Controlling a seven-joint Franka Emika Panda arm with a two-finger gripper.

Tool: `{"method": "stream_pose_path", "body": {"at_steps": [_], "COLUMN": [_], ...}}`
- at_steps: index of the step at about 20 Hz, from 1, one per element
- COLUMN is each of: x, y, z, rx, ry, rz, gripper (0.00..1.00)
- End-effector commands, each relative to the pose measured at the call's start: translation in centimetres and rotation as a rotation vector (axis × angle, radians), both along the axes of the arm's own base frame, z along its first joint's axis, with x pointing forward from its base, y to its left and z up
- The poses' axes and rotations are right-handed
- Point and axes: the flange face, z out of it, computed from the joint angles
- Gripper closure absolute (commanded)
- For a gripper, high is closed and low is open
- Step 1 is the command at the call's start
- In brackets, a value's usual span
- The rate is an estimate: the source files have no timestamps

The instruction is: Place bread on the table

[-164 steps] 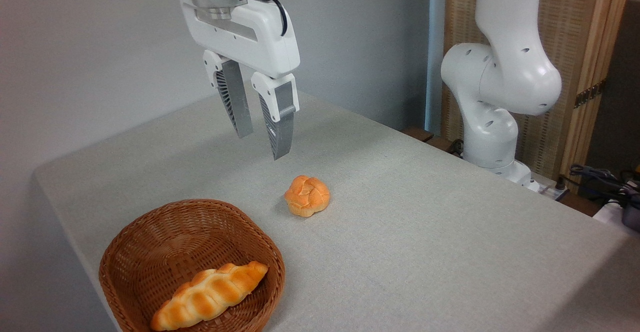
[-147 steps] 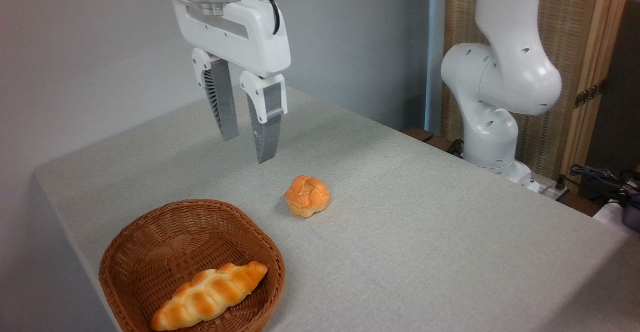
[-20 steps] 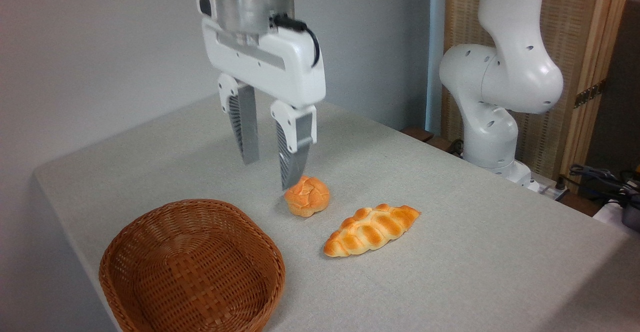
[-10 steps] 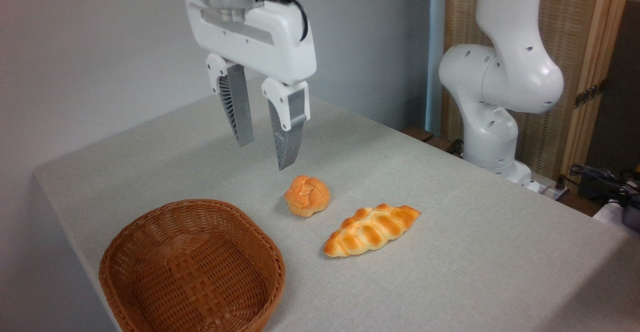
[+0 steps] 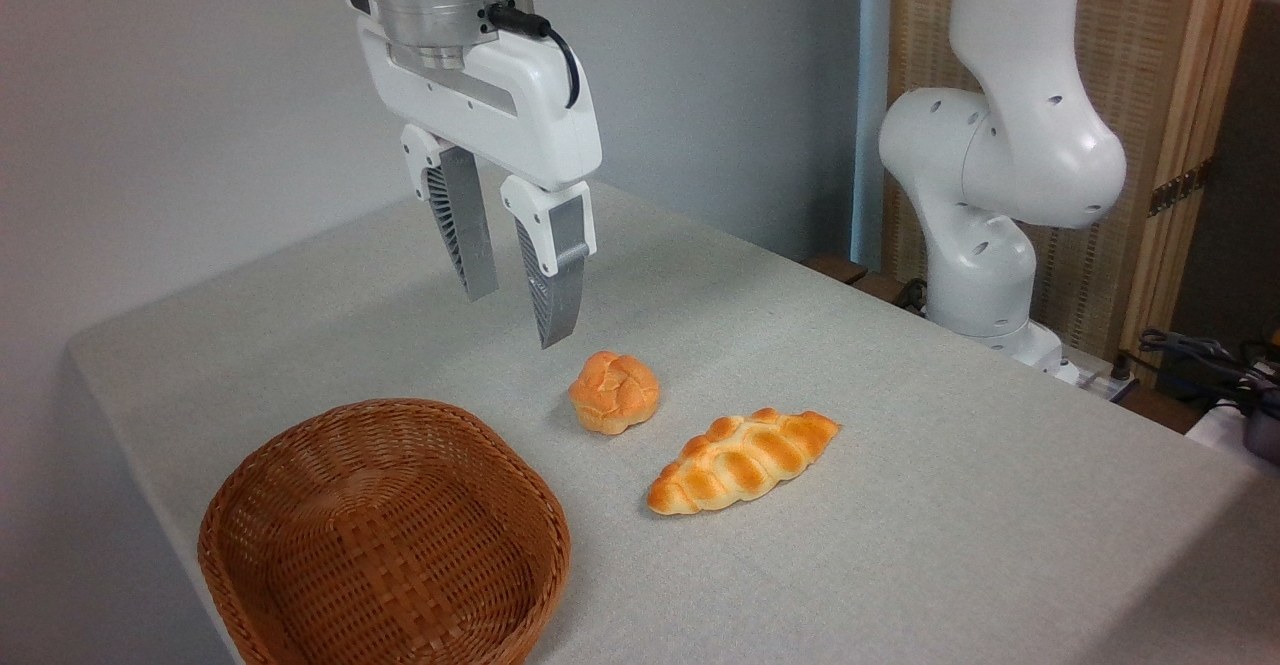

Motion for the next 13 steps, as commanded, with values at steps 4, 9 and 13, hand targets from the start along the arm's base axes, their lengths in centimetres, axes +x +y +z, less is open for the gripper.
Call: {"method": "stream_pose_path", "body": {"at_steps": [4, 9, 13], "x": [-0.13, -0.3, -0.33], "y": [-0.18, -0.02, 0.16], "z": [0.63, 0.61, 0.77], "rx": [0.056, 0.054, 0.047], "ry": [0.011, 0.022, 0.019], "rz": [0.008, 0.009, 0.014], "gripper": [0.0, 0.0, 0.0]}}
